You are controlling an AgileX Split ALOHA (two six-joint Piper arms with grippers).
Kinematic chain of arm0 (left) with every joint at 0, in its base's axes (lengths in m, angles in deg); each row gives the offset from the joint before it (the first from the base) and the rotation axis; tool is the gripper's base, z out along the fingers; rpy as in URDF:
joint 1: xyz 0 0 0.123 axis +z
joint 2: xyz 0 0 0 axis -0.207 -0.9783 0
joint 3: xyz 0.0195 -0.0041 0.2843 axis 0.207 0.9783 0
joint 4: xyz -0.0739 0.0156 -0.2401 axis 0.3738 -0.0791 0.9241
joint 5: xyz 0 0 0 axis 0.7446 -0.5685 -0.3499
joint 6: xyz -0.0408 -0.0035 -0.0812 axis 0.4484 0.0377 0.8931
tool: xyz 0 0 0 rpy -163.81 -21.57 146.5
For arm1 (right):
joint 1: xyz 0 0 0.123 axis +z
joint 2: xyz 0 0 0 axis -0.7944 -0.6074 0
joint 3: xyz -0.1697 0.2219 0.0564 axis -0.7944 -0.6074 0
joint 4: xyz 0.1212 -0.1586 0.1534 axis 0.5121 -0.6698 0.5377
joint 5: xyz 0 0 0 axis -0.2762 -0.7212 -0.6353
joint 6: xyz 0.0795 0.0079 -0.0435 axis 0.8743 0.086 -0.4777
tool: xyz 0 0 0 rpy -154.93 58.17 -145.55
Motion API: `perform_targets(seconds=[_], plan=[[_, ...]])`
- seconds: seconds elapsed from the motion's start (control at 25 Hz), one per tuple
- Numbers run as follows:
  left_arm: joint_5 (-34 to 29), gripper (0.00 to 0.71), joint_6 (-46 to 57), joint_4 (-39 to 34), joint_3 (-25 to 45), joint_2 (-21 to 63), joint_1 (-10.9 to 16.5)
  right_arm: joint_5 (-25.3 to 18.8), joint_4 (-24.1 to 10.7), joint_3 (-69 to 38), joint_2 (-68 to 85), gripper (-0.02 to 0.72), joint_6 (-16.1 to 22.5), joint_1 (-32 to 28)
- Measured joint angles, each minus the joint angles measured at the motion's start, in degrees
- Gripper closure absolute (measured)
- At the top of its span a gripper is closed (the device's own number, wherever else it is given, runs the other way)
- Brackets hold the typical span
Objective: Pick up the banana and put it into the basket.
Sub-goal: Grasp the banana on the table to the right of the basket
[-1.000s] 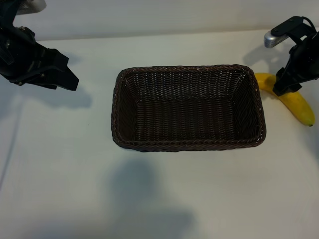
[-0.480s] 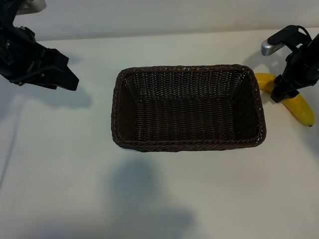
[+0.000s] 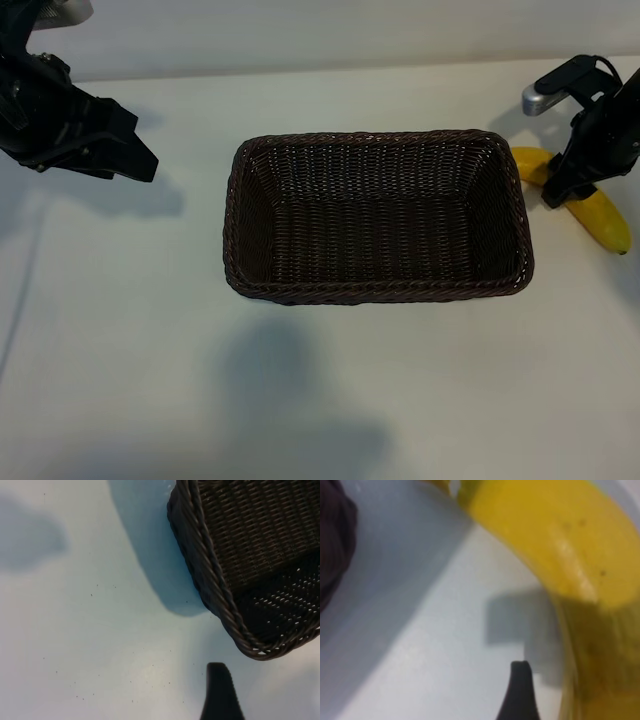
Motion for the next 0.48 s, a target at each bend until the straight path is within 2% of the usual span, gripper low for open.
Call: perform_targets(seconds=[0.08,0.2,0.48], plan=[[0.0,0.208,0.0,0.0,0.0,0.0,0.0,0.0,-0.05,0.0,-0.43,0.148,0.17,0.0],[0.0,0.208,0.0,0.0,0.0,0.0,0.0,0.19,-0.05,0.0,-0.49,0.286,0.54,0.0],[0.0,0.208,0.0,0.0,0.0,0.0,0.0,0.2,-0.05,0.0,-0.49,0.287,0.44,0.0]])
